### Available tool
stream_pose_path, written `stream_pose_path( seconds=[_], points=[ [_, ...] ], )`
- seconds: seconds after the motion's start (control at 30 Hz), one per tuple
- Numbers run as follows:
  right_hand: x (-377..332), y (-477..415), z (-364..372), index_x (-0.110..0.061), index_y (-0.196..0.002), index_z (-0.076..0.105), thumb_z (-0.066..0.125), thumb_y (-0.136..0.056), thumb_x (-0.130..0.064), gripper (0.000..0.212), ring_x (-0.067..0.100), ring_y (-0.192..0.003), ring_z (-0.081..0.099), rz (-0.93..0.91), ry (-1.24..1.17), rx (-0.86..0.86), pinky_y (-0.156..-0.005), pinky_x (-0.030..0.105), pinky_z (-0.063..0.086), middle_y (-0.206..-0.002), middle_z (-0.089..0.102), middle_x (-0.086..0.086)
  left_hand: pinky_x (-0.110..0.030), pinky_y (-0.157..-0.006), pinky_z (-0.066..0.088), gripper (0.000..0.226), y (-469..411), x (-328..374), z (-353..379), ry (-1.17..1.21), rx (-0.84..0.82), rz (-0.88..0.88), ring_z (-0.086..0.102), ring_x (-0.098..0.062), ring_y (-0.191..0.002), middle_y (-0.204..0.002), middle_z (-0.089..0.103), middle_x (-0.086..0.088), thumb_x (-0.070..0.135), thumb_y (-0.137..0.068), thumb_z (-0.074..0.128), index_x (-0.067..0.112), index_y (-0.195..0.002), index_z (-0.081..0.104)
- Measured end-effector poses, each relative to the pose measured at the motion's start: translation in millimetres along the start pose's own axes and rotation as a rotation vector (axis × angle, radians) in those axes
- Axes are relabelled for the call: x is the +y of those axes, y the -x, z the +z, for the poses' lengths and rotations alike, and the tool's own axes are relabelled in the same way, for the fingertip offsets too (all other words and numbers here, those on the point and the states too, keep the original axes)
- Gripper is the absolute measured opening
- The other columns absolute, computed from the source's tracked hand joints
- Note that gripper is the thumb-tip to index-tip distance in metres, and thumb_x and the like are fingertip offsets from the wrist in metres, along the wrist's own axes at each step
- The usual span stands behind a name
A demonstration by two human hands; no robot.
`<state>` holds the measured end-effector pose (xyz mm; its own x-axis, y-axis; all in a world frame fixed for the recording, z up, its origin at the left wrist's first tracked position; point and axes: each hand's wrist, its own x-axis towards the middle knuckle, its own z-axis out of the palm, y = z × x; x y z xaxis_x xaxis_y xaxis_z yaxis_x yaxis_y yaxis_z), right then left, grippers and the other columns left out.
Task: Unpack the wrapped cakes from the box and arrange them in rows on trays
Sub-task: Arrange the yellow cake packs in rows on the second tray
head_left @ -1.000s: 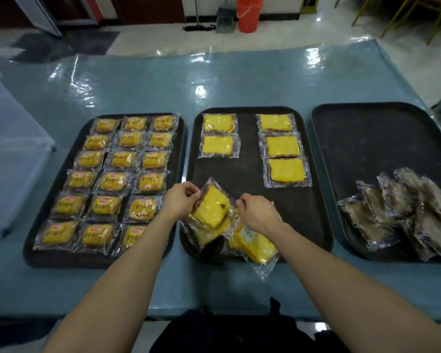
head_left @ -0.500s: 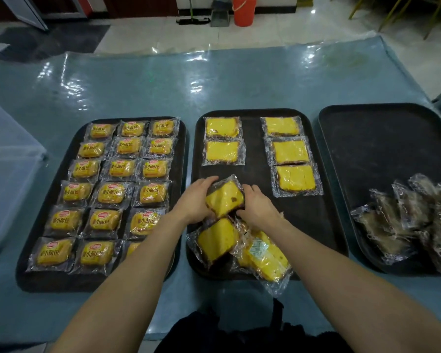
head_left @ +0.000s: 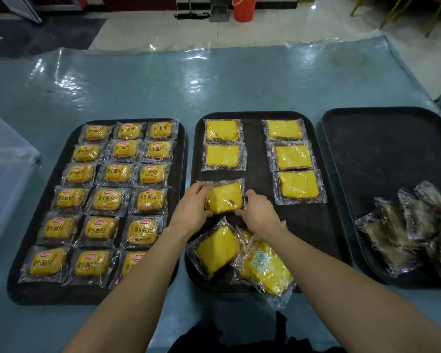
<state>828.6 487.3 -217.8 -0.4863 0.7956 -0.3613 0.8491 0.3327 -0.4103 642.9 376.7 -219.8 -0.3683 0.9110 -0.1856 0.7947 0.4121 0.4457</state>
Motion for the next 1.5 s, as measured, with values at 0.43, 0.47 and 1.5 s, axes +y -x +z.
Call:
stream_pose_path(
  seconds=[0.43, 0.47, 1.5],
  points=[
    [-7.1, -27.2, -4.4, -0.014, -0.127, 0.052, 0.080, -0.097, -0.036, 0.047, 0.033, -0.093, 0.070, 0.048, -0.074, 0.034, -0.077, 0.048, 0.060, -0.103, 0.071, 0.011, -0.045, -0.127, 0.037, 0.080, -39.0, -11.1, 1.5, -0.003, -0.027, -0.001, 0.038, -0.024, -0.158, -0.177, 0.027, 0.004, 0.016, -0.093, 0.084, 0.023, -0.163, 0.046],
    [-7.1, -27.0, -4.8, -0.014, -0.129, 0.051, 0.080, -0.097, -0.037, 0.048, 0.033, -0.093, 0.071, 0.046, -0.076, 0.036, -0.076, 0.047, 0.060, -0.103, 0.071, 0.011, -0.045, -0.127, 0.037, 0.080, -39.6, -11.6, 2.0, -0.007, -0.030, 0.001, 0.038, -0.024, -0.158, -0.177, 0.026, 0.004, 0.016, -0.093, 0.084, 0.022, -0.163, 0.045],
    [108.3, 108.9, 2.8, -0.008, -0.129, 0.062, 0.042, -0.113, -0.045, 0.045, 0.038, -0.114, 0.063, 0.159, -0.236, 0.060, -0.098, 0.044, 0.049, -0.128, 0.058, 0.015, -0.045, -0.073, 0.068, 0.060, 61.8, 104.8, 9.0, 0.356, -0.520, -0.274, 0.072, -0.028, -0.101, -0.118, 0.059, 0.000, 0.065, -0.094, 0.071, 0.013, -0.122, 0.058]
  ],
)
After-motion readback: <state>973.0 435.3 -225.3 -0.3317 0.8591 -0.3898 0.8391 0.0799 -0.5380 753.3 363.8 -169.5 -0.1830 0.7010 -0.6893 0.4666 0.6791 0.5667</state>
